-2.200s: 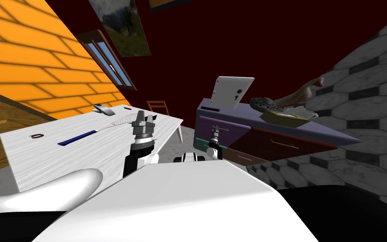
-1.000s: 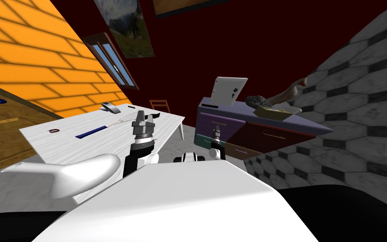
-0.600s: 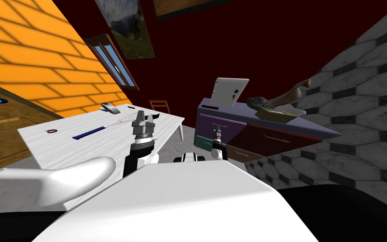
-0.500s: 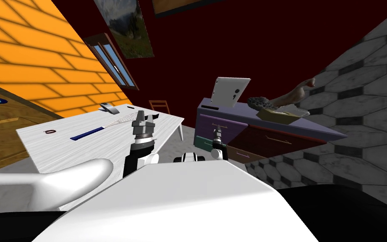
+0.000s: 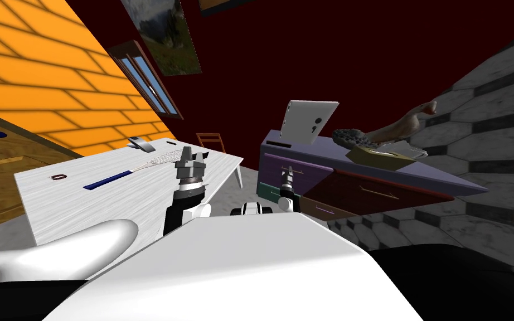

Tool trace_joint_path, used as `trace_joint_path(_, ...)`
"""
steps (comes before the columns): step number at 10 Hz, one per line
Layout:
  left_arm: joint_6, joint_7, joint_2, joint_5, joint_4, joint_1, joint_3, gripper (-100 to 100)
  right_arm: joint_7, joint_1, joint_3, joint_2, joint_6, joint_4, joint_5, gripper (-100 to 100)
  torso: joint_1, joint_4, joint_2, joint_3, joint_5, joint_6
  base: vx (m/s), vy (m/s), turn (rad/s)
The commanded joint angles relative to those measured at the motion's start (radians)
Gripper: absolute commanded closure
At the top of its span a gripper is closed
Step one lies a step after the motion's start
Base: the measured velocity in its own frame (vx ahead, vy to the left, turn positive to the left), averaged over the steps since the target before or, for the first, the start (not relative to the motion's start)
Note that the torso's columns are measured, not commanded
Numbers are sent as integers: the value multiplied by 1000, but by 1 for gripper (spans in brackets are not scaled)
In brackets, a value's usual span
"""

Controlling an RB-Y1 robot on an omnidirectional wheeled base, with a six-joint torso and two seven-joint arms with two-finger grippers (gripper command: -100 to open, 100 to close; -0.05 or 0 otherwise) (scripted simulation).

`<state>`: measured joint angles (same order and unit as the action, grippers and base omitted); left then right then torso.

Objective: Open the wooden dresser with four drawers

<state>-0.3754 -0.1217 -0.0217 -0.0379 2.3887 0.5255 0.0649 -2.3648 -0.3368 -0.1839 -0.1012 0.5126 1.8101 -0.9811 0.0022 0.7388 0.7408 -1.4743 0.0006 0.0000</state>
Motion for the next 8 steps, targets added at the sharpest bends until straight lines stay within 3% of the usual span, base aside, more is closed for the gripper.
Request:
trace_joint_path(1,0,0,0,0,0,0,0,0,-7,0,0,63,-3,3,-6,-100,-1,0,-1,-1,0,0,8,-2,5)
trace_joint_path(4,0,0,0,0,0,0,0,0,-11,0,-1,131,-3,5,-9,-100,-3,-1,-3,-2,-1,0,8,-6,3)
trace_joint_path(5,0,0,0,0,0,0,0,0,-11,-3,-3,120,-2,6,-8,-100,-2,-1,-3,-2,-1,0,0,0,0)
trace_joint_path(7,0,0,0,0,0,0,0,0,32,5,6,145,-45,35,-26,-100,-4,-1,-5,-3,-1,0,69,-34,-61)
trace_joint_path(8,0,0,0,0,0,0,0,0,20,4,6,139,-34,28,-23,-100,-4,-2,-6,-4,-1,0,39,-19,-6)
